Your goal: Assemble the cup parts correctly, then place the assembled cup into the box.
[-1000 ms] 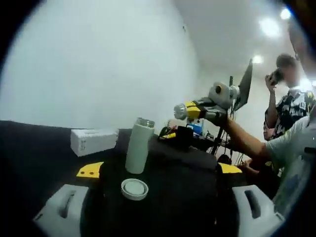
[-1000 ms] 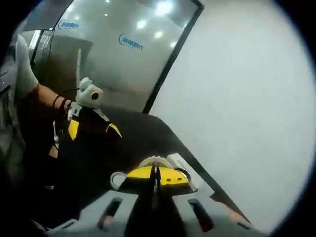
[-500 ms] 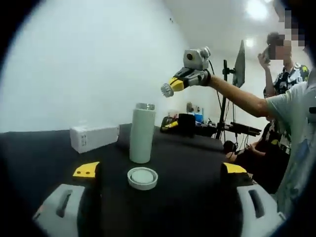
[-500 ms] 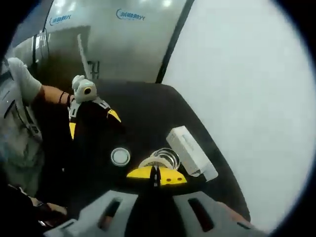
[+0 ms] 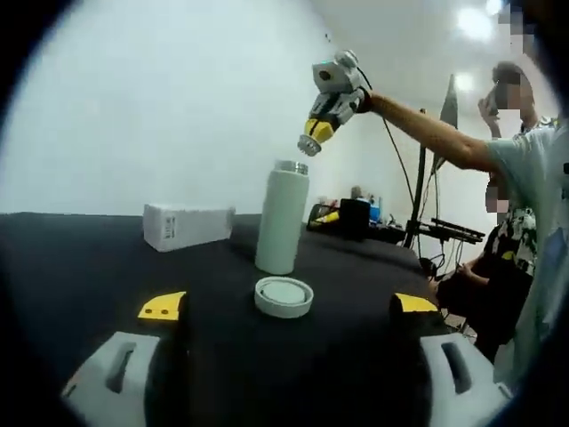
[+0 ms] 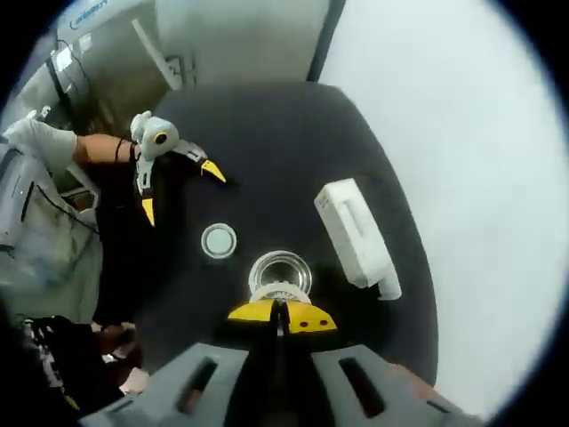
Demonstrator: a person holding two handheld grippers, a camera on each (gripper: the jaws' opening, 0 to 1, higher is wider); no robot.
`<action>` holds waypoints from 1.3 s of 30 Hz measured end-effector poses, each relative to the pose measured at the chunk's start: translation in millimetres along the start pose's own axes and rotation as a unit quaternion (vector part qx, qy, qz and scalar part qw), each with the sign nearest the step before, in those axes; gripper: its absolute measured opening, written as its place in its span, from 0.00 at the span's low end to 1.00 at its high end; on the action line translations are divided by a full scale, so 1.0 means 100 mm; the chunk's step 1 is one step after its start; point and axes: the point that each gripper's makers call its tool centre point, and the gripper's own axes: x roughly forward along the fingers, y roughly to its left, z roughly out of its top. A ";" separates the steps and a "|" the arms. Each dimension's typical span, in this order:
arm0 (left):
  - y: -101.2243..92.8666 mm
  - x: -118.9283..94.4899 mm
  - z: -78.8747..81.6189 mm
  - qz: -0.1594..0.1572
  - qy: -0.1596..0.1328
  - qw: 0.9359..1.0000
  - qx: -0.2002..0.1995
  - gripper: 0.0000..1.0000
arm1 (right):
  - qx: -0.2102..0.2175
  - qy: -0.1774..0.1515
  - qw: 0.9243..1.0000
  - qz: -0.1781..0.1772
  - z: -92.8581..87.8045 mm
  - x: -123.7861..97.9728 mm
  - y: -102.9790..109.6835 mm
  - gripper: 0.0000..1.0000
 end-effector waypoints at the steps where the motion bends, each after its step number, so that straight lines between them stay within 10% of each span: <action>1: -0.04 0.00 0.03 -0.004 -0.010 1.000 -0.006 0.88 | 0.000 0.005 1.000 0.004 0.00 0.01 0.00 0.01; 19: 0.05 -0.09 0.11 0.005 -0.037 0.999 -0.017 0.83 | -0.011 0.112 0.992 0.049 -0.02 0.31 -0.03 0.01; 39: 0.08 -0.11 0.13 0.004 -0.043 0.999 -0.015 0.83 | -0.018 0.154 0.986 0.066 -0.07 0.53 0.00 0.01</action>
